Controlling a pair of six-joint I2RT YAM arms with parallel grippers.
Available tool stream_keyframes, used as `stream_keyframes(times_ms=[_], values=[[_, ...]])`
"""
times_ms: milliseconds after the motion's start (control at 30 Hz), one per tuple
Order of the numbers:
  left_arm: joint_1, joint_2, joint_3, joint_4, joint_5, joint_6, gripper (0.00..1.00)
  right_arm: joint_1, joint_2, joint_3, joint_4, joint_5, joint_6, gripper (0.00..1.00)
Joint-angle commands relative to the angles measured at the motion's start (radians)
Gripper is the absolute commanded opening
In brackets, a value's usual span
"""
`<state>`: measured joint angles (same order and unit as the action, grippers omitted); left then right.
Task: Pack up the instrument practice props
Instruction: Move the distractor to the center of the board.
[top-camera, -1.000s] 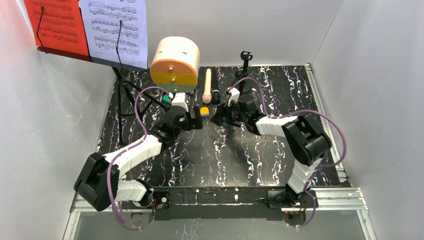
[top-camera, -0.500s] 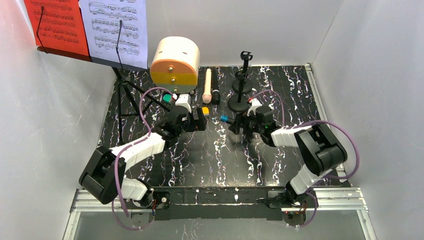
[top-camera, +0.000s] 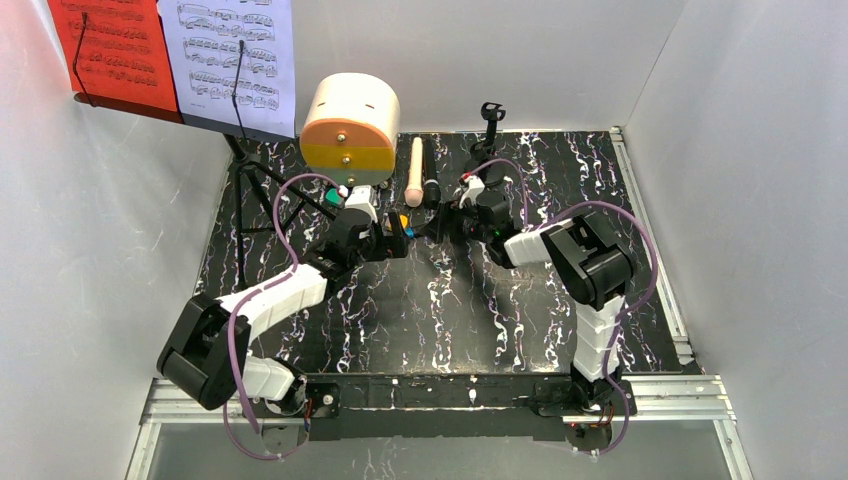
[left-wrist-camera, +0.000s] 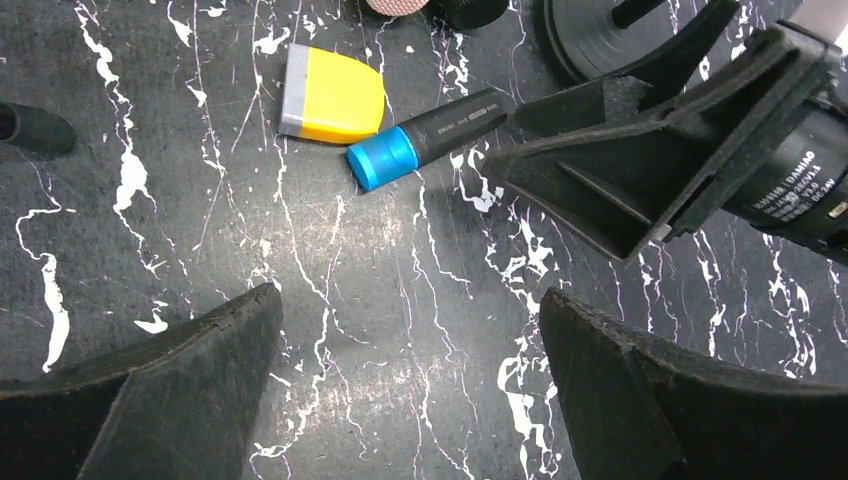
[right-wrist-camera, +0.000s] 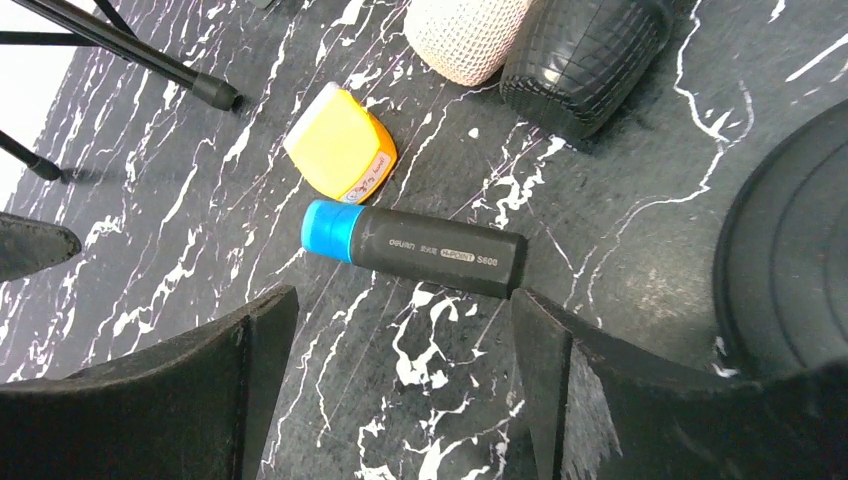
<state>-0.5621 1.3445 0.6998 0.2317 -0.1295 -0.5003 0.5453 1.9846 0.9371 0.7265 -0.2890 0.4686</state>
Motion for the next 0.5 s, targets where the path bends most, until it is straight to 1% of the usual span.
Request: stream_keyframes(times_ms=[0, 133, 233, 300, 367, 467], values=[[0.027, -0.016, -0.016, 0.027, 0.015, -0.026, 0.98, -0.008, -0.092, -0.048, 0.076, 0.038, -0.049, 0.86], [0.044, 0.047, -0.001, 0.086, 0.081, -0.05, 0.97, -0.007, -0.203, -0.177, 0.091, 0.044, -0.093, 0.88], [0.044, 0.132, 0.03, 0.127, 0.194, -0.063, 0.93, -0.008, -0.295, -0.277, 0.109, 0.054, -0.119, 0.91], [0.043, 0.187, 0.038, 0.187, 0.261, -0.079, 0.91, -0.008, -0.355, -0.329, 0.115, 0.057, -0.139, 0.94], [0.042, 0.244, 0.045, 0.236, 0.31, -0.103, 0.91, -0.009, -0.413, -0.379, 0.128, 0.07, -0.148, 0.98], [0.041, 0.334, 0.082, 0.271, 0.347, -0.124, 0.9, -0.009, -0.483, -0.443, 0.154, 0.081, -0.158, 0.99]])
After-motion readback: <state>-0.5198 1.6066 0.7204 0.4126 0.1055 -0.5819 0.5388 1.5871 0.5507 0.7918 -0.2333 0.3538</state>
